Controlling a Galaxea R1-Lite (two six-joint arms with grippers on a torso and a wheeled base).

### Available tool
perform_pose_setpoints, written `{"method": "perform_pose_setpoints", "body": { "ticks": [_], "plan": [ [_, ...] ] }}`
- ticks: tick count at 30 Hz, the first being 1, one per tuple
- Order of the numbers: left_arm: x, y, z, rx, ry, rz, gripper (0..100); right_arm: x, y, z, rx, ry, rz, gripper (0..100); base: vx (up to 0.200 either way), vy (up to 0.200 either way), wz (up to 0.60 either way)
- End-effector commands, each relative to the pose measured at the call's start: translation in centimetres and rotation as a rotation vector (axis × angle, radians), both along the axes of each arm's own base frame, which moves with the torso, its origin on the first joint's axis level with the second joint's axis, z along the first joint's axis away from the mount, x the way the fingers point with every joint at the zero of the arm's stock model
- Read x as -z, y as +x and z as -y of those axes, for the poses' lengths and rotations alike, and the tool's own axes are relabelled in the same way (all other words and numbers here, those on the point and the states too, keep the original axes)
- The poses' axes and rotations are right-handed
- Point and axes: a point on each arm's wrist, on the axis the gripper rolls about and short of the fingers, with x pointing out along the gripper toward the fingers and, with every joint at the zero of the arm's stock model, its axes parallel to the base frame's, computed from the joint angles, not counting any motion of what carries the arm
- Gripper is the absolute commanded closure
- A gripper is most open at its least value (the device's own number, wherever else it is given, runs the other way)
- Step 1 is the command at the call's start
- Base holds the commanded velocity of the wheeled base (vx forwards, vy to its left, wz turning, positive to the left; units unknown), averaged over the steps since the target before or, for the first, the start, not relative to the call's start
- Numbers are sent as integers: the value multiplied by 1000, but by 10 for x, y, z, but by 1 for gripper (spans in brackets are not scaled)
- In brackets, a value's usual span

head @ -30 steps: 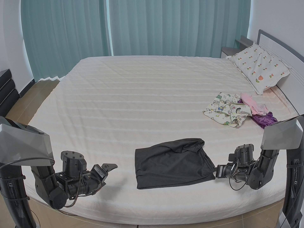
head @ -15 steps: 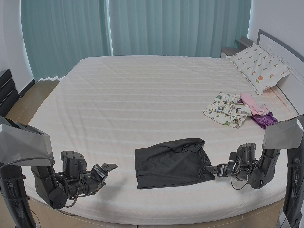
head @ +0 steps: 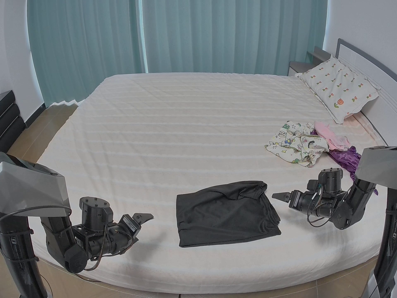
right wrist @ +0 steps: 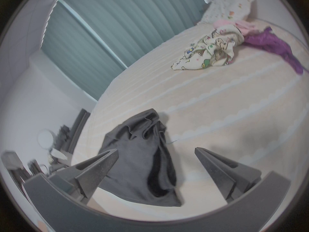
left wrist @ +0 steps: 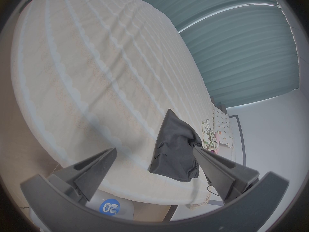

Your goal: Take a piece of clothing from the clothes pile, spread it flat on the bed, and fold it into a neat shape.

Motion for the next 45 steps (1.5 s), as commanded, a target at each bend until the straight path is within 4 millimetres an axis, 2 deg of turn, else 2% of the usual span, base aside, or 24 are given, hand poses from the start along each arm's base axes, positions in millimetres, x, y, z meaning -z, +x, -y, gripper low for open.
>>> {"method": "perform_pose_setpoints", "body": {
  "ticks": [1, 4, 11, 13, 19, 20, 25, 30, 37, 40, 45],
  "plan": [
    [0, 0, 0, -1, 1, 0, 0, 4, -8, -16, 13, 89, -93, 0, 0, 0, 0],
    [0, 0, 0, 0, 0, 0, 0, 25, -11, -17, 3, 88, -132, 0, 0, 0, 0],
    [0, -1, 0, -1, 2, -3, 0, 35, -8, -12, 3, 115, -131, 0, 0, 0, 0],
    [0, 0, 0, 0, 2, 1, 0, 41, -9, -13, -3, 112, -151, 0, 0, 0, 0],
    [1, 0, 0, 0, 3, -2, 0, 42, -7, -19, -22, 114, -147, 0, 0, 0, 0],
    [1, 0, 0, 0, 4, -4, 0, 42, -6, -20, -25, 114, -146, 100, 0, 0, 0],
    [1, 0, 0, 2, 4, -4, 0, 40, -7, -22, -25, 111, -143, 100, 0, 0, 0],
    [1, -1, 0, 2, 4, -5, 0, 39, -22, -19, -35, 80, -186, 100, 0, 0, 0],
    [2, -1, 0, 2, 5, -7, 0, 26, -33, -4, -18, 39, -240, 100, 0, 0, 0],
    [2, -1, 0, 2, 5, -8, 0, 31, -35, 6, -21, -1, -266, 100, 0, 0, 0],
    [2, -1, 0, 2, 5, -7, 0, 35, -34, 8, -39, -26, -258, 100, 0, 0, 0]
  ]
}}
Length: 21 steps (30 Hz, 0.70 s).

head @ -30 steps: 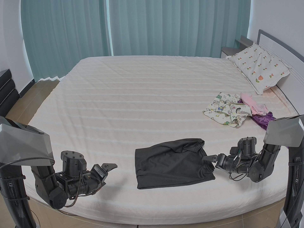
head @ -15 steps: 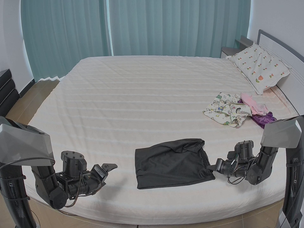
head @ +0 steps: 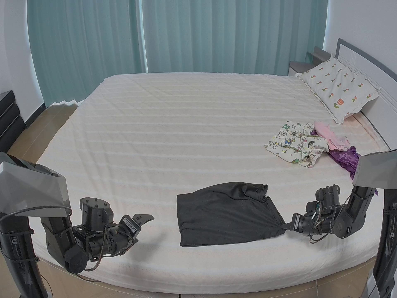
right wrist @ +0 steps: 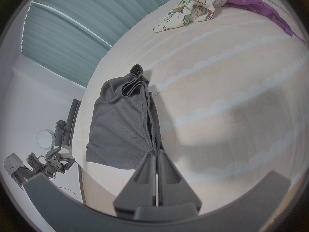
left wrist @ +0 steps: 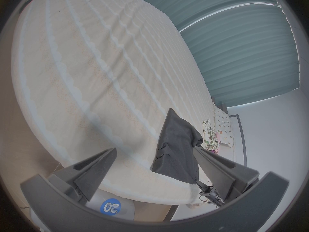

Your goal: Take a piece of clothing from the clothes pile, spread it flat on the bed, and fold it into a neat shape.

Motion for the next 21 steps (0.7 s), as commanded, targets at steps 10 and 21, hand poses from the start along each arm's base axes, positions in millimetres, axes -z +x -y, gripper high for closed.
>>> {"method": "perform_pose_setpoints", "body": {
  "ticks": [10, 21],
  "plan": [
    [0, 1, -1, -29, 14, 5, 0, -5, 2, 5, 15, 12, 20, 0, 0, 0, 0],
    [0, 1, 0, -31, 13, 8, 0, -20, 37, -33, 106, 229, 109, 0, 127, 0, 0]
  ]
}}
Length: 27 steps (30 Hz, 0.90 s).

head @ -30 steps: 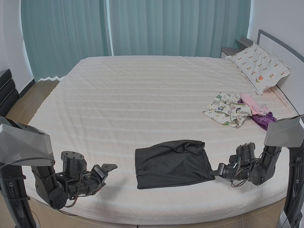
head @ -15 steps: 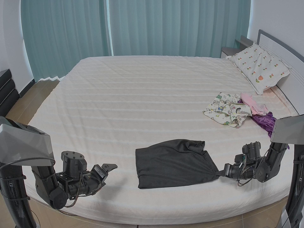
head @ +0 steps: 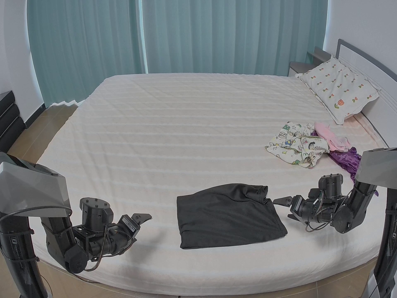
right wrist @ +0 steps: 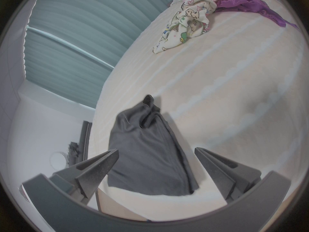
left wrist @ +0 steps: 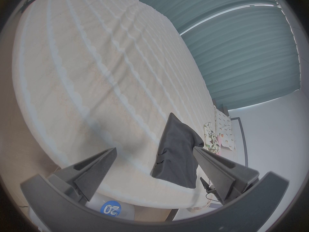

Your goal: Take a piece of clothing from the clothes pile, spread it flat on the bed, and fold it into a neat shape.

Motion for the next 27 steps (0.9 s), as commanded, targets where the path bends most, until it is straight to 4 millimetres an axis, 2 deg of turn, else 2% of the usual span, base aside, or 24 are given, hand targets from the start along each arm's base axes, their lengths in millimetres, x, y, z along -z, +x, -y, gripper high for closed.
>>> {"method": "perform_pose_setpoints", "body": {
  "ticks": [1, 5, 7, 11, 16, 17, 22, 27],
  "plan": [
    [0, 0, 0, 0, 0, 2, 0, 9, 20, -35, -33, 30, 35, 0, 200, 0, 0],
    [0, 1, 0, 0, -1, 4, 0, 9, 32, -51, -32, 18, 73, 0, 50, 0, 0],
    [0, 1, 0, 1, 1, 3, 0, 15, 38, -57, -41, 14, 77, 0, 0, 0, 0],
    [0, 1, 0, 1, 1, 3, 0, 21, 47, -58, -26, -3, 95, 0, 0, 0, 0],
    [0, 1, 0, 2, 2, 4, 0, 26, 48, -59, -30, -11, 89, 0, 0, 0, 0],
    [0, 1, 0, 2, 2, 4, 0, 28, 48, -59, -33, -19, 88, 100, 0, 0, 0],
    [0, 1, 0, 2, 2, 4, 0, 32, 53, -60, -37, -31, 107, 100, 0, 0, 0],
    [0, 1, 0, 2, 2, 4, 0, 33, 67, -47, 53, -56, 142, 100, 0, 0, 0]
  ]
}}
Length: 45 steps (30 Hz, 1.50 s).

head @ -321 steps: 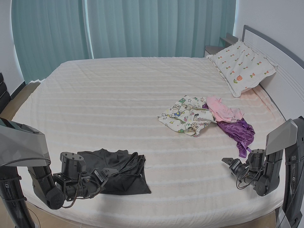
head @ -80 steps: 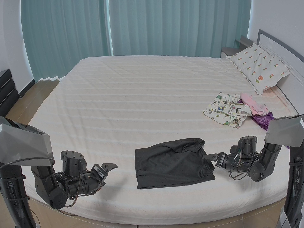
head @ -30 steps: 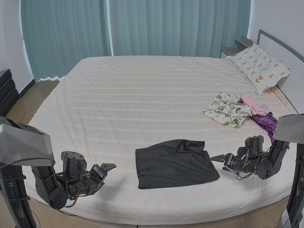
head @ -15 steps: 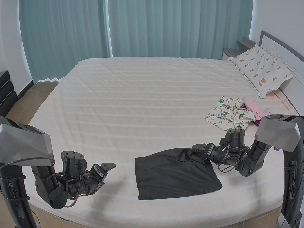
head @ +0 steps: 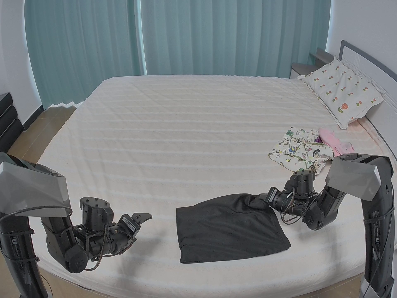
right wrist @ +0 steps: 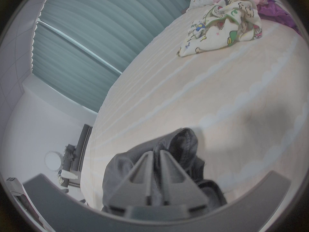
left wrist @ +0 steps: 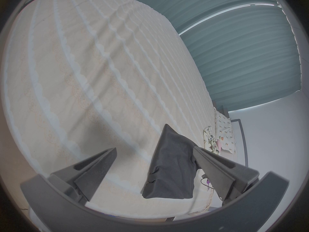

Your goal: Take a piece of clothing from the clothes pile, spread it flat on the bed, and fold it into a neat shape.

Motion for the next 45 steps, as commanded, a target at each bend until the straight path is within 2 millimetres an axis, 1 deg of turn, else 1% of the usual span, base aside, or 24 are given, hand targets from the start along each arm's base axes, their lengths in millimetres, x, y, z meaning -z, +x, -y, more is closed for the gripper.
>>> {"method": "perform_pose_setpoints", "body": {
  "ticks": [1, 4, 8, 12, 19, 20, 28, 33, 36, 38, 40, 41, 45],
  "plan": [
    [0, 0, 0, 0, 0, -2, 0, 6, 7, 9, 37, -4, 2, 100, 0, 0, 0],
    [1, 0, 0, 0, 1, -3, 0, 4, 12, 17, 68, 15, 7, 100, 0, 0, 0],
    [0, 0, 0, -2, 0, -2, 0, 3, 24, 26, 132, 53, 15, 100, 0, 0, 0],
    [0, 0, 0, -4, -2, -3, 0, 9, 28, 27, 143, 51, 12, 100, 0, 0, 0],
    [1, 0, 0, -3, -1, -4, 0, 13, 30, 27, 149, 48, 11, 100, 0, 0, 0],
    [1, 0, 0, -3, -1, -2, 0, 13, 31, 27, 153, 46, 12, 0, 0, 0, 0],
    [1, 0, 0, -3, -1, -4, 0, 12, 29, 30, 187, 27, 16, 0, 0, 0, 0],
    [1, 0, 0, -1, 2, -4, 0, 5, 14, 36, 176, 19, -2, 0, 0, 0, 0],
    [2, 0, 0, -1, 3, -6, 0, 7, 14, 36, 170, 21, 6, 0, 0, 0, 0],
    [2, 0, 0, -1, 2, -3, 0, 13, 16, 32, 140, 30, 39, 0, 0, 0, 0],
    [2, 1, 0, -2, 2, 4, 0, 15, 17, 29, 124, 30, 45, 0, 0, 0, 0],
    [2, 1, 0, -2, 1, 7, 0, 14, 18, 26, 116, 30, 47, 100, 0, 0, 0],
    [3, 1, 0, -2, 1, 5, 0, 16, 19, 24, 100, 29, 15, 100, 0, 0, 0]
  ]
}}
